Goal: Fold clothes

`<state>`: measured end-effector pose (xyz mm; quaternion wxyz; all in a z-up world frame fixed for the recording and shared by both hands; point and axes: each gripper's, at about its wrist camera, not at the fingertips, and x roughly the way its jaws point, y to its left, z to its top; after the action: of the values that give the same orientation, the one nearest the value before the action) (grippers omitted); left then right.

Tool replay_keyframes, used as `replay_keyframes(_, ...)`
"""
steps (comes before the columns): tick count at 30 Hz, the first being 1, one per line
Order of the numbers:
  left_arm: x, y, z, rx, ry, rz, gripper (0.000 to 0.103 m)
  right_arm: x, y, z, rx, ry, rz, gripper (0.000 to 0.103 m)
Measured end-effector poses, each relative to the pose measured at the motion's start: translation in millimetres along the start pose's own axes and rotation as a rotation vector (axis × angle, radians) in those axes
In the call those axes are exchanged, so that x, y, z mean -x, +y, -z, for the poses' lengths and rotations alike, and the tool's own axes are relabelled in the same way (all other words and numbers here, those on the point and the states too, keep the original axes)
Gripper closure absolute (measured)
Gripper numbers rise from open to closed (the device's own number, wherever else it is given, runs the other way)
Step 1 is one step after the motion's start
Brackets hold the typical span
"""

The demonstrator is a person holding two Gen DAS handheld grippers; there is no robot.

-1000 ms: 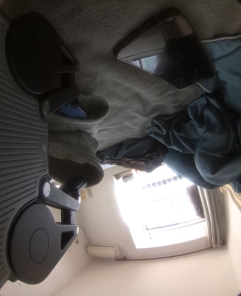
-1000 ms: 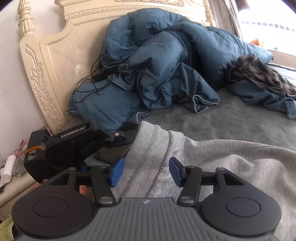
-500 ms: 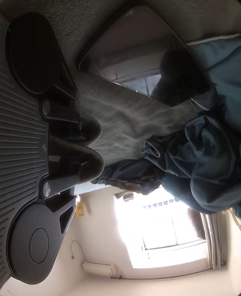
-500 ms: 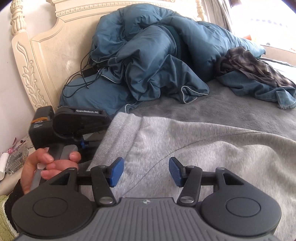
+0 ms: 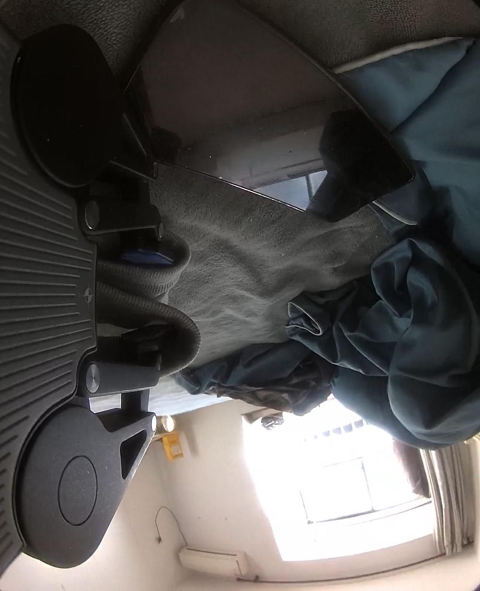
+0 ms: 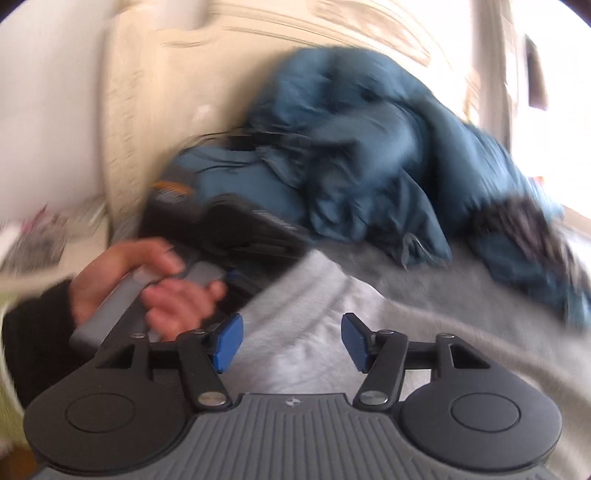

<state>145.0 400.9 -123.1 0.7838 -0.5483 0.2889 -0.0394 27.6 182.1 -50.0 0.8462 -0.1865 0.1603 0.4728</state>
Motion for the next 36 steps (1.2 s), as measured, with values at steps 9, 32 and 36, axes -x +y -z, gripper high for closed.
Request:
replay_keyframes(9,-6.2,-0.6,-8.4,0.065,0.035,-0.058,0.075,-35.0,83.5,39.1,0.633,0.036,0.129,0.034)
replay_keyframes(32,69.2,-55.3,5.9,-0.106,-0.134,0.095,0.047,6.4,-8.2,-16.1,-0.015,-0.100,0.297,0.066)
replay_keyframes(36,71.7,-65.3,24.6,-0.169,-0.125,0.124,0.047,36.9,-70.8,-18.9,-0.326,-0.137,0.231,0.066)
